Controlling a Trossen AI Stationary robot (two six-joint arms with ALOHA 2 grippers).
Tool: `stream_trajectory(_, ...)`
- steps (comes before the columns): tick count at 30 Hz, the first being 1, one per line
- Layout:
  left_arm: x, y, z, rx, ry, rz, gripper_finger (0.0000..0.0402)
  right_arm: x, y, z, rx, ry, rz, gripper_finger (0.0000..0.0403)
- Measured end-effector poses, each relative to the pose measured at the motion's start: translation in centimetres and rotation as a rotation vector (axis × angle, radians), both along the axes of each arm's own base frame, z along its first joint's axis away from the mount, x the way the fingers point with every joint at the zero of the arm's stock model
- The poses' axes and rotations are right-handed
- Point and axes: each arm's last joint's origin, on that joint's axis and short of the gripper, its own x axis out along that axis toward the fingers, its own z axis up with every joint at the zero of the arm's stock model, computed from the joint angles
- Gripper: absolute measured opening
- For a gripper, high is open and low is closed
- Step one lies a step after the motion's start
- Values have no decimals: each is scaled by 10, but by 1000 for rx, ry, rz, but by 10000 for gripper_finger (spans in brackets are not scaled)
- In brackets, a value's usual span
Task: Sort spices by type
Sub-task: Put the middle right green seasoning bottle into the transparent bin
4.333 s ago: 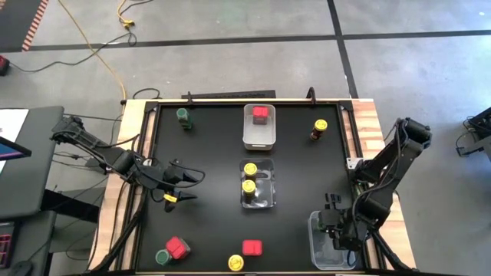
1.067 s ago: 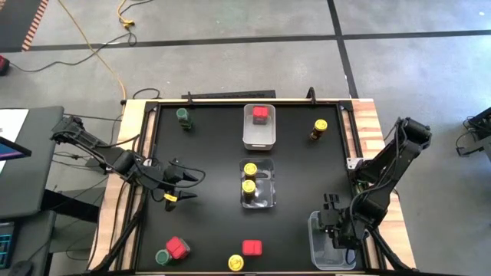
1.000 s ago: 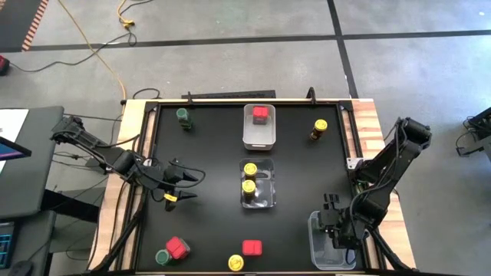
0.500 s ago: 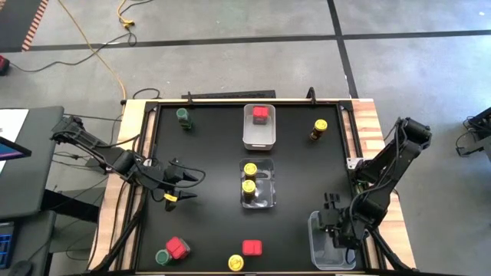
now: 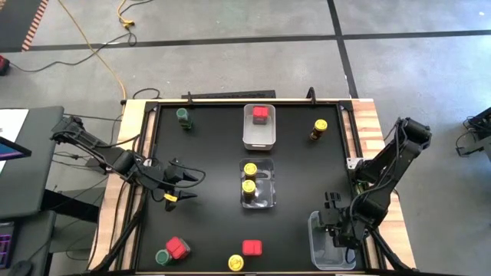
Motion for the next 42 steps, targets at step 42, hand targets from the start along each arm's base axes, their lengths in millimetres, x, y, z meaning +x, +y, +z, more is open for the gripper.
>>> stream_trajectory(42,0,0,0,4,-2,8,261,1,1,1,2,-24,-16,308)
